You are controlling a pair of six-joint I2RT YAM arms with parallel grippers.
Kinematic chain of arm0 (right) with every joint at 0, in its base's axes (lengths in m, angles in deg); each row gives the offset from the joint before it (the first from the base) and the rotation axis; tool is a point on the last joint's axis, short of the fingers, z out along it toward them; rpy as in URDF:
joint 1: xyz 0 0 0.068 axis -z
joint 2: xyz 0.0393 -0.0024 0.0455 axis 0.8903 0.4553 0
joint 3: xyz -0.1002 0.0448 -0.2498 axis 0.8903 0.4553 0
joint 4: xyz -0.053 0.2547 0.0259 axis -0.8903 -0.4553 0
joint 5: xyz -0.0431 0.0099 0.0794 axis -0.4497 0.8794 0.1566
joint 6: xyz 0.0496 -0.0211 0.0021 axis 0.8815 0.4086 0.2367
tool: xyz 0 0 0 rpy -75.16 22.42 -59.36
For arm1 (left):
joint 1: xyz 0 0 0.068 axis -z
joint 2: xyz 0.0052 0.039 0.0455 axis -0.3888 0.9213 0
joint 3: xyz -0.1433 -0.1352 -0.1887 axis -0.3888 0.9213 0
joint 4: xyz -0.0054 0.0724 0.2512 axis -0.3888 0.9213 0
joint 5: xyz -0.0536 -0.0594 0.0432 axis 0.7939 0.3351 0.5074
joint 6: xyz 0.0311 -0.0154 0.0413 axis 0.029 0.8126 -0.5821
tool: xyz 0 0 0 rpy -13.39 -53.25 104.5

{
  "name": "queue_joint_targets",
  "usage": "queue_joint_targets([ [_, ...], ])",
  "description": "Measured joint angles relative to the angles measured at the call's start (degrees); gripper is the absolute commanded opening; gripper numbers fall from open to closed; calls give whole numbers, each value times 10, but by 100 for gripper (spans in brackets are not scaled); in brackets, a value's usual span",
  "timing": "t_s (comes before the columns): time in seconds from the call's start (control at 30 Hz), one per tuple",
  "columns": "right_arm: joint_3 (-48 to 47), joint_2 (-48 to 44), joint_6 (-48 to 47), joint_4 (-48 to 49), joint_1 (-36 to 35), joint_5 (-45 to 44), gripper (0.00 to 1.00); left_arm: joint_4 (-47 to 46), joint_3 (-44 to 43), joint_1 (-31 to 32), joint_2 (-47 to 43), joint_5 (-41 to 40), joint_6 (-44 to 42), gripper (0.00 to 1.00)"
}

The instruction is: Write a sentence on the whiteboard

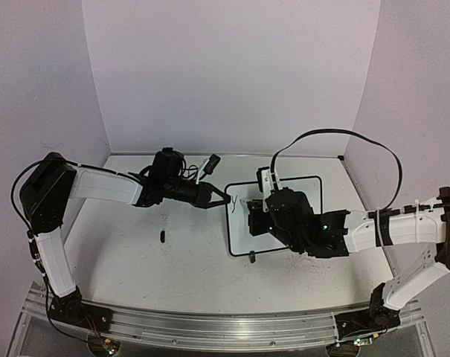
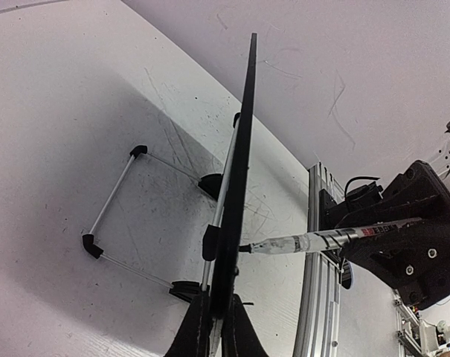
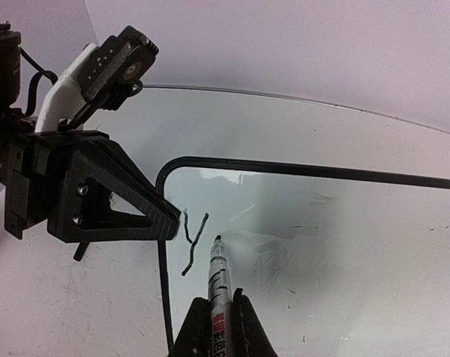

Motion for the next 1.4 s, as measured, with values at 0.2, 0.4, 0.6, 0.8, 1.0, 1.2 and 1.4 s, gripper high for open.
queue_joint_targets([
  [0.2,0,4,0,3,0,6,0,0,0,0,0,0,0,0],
  [0.4,1,4,0,4,0,11,0,0,0,0,0,0,0,0],
  [0.6,2,12,0,6,0,10,0,0,0,0,0,0,0,0],
  [0.8,2,15,0,8,-1,10,0,0,0,0,0,-2,0,0],
  [1.0,2,15,0,7,-1,11,0,0,0,0,0,-2,0,0],
  [1.2,5,15,3,4,-1,19,0,0,0,0,0,-2,0,0],
  [1.4,16,15,10,2,-4,25,0,0,0,0,1,-3,0,0],
])
